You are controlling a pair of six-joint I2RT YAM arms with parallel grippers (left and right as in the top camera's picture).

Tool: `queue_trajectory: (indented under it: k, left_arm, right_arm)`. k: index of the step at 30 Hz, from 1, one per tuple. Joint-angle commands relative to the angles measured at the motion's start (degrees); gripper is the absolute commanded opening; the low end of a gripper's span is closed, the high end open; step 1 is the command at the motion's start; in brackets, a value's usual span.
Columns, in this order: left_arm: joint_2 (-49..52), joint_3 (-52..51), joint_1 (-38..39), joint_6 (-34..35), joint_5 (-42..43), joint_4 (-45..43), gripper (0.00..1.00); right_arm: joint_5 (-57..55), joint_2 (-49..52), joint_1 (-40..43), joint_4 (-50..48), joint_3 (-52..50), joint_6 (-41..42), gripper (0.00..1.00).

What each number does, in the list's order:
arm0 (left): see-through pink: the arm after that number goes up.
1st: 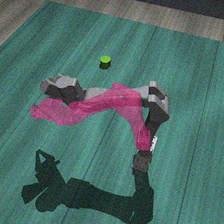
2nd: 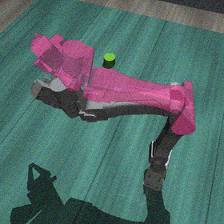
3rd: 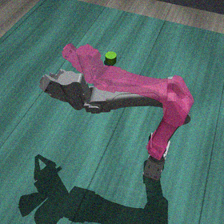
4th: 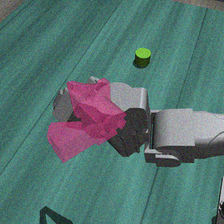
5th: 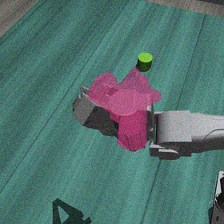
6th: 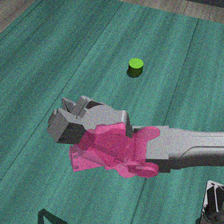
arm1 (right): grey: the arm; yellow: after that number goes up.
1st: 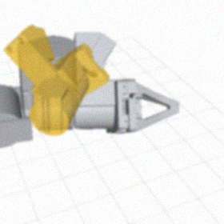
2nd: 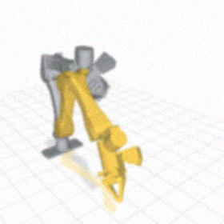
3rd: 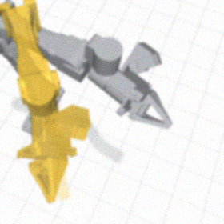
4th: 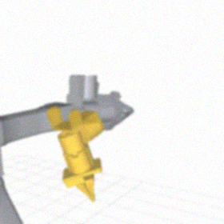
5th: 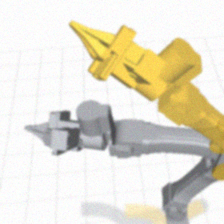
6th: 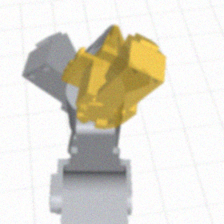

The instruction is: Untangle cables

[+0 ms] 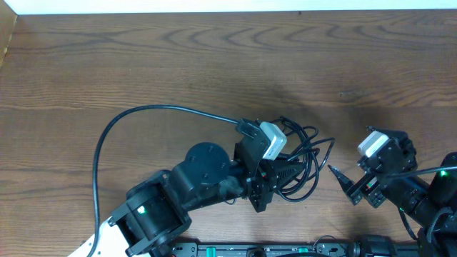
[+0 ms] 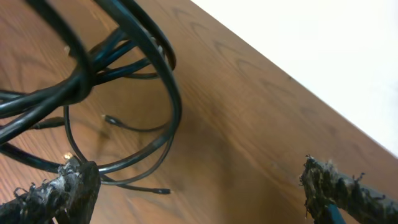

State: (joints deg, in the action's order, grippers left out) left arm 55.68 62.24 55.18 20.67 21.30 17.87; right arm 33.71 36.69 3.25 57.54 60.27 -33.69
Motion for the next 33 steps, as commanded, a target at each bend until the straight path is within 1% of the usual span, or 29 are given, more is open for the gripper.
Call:
queue_trajectory:
  k: [1,8,13,15,20,24,33]
  left_arm:
    - [-1.6,1.0,-0.2,-3.4,-0.8,-0.6,0.07]
    - [-2.9,1.0,-0.2,-4.9,0.0,-2.8,0.08]
    - [-3.3,1.0,-0.2,-9.4,9.3,-9.2,0.07]
    - [-3.3,1.0,-0.2,-9.7,10.9,-10.9,0.08]
    - [-3.3,1.0,-0.2,-9.7,11.2,-12.0,0.08]
    - [-3.3,1.0,-0.2,-9.7,11.3,-12.2,0.07]
    - [-3.2,1.0,-0.2,-9.5,11.3,-12.7,0.07]
  right_arm:
    - [4.1,-0.3,-0.3,-0.1,0.3,7.2,0.99]
    - [15.2,-0.3,-0.3,0.1,0.3,14.8,0.99]
    - [17.8,-0.3,-0.3,0.0,0.3,17.4,0.99]
    - [18.8,-0.3,-0.3,-0.1,0.3,17.4,0.99]
    - [25.6,-0.3,-0.3,-2.6,0.3,17.6,0.99]
    - [30.0,-0.3,-0.3,-5.4,0.3,21.8,0.99]
    - [30.3,-0.3,-0.3,-11.8,0.3,30.5,0.99]
